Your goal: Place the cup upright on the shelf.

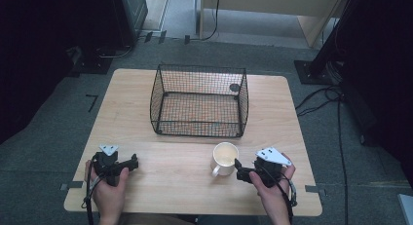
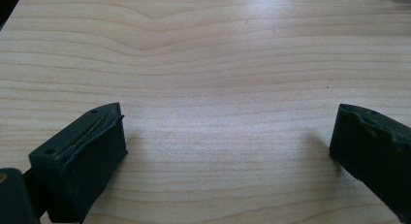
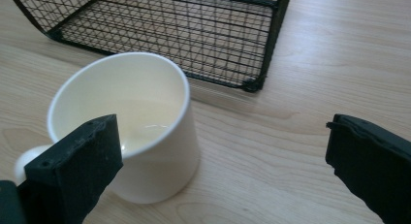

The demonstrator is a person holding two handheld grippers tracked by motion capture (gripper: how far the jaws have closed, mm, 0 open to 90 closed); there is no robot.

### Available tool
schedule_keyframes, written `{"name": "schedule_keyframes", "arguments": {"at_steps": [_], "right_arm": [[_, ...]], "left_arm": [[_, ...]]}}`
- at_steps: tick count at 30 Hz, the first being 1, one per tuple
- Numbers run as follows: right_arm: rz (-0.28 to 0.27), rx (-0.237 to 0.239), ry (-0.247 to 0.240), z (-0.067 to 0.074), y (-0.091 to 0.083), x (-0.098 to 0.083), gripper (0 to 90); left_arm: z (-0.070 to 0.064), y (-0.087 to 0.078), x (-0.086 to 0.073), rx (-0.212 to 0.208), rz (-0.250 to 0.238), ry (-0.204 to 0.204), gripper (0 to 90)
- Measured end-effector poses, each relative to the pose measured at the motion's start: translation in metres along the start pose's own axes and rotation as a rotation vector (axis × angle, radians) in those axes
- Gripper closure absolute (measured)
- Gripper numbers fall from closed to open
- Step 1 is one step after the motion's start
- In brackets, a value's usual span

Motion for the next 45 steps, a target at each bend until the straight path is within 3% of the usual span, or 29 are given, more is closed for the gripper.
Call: {"name": "schedule_keyframes", "arguments": {"at_steps": [9,13,20,29,36,40,45], "right_arm": [[0.001,0.037,-0.013,0.027,0.005,0.002,0.0],[0.005,0.018,-0.014,0.036,0.008,0.001,0.0],[-0.003,0.036,0.005,0.047,0.008,0.002,0.0],[0.017,0.042,-0.013,0.061,0.01,-0.008,0.0],[0.015,0.013,-0.013,0.066,0.013,-0.014,0.0],[0.058,-0.025,-0.031,0.069,0.019,-0.021,0.0],[0.059,-0.007,-0.022,0.062,0.017,-0.027,0.0]], "left_arm": [[0.0,0.0,0.0,-0.002,0.001,0.001,0.0],[-0.001,0.0,0.0,-0.003,0.0,0.002,0.0],[-0.001,0.0,0.0,-0.004,0.0,0.002,0.0],[-0.001,0.0,0.0,-0.004,0.0,0.002,0.0],[-0.002,0.001,0.0,-0.006,0.001,0.007,0.0],[-0.002,0.0,0.0,-0.006,0.001,0.007,0.0],[-0.002,0.0,0.0,-0.006,0.001,0.007,0.0]]}}
Point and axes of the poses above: each handheld gripper's, and its own axes: y roughly forward along the jaws, x roughly out of its top, z roughly to its left, the point moved 8 cm from there along y, roughly forward along the jaws, and after that the axes turned 6 degrees about -x, right-handed, at the moved point
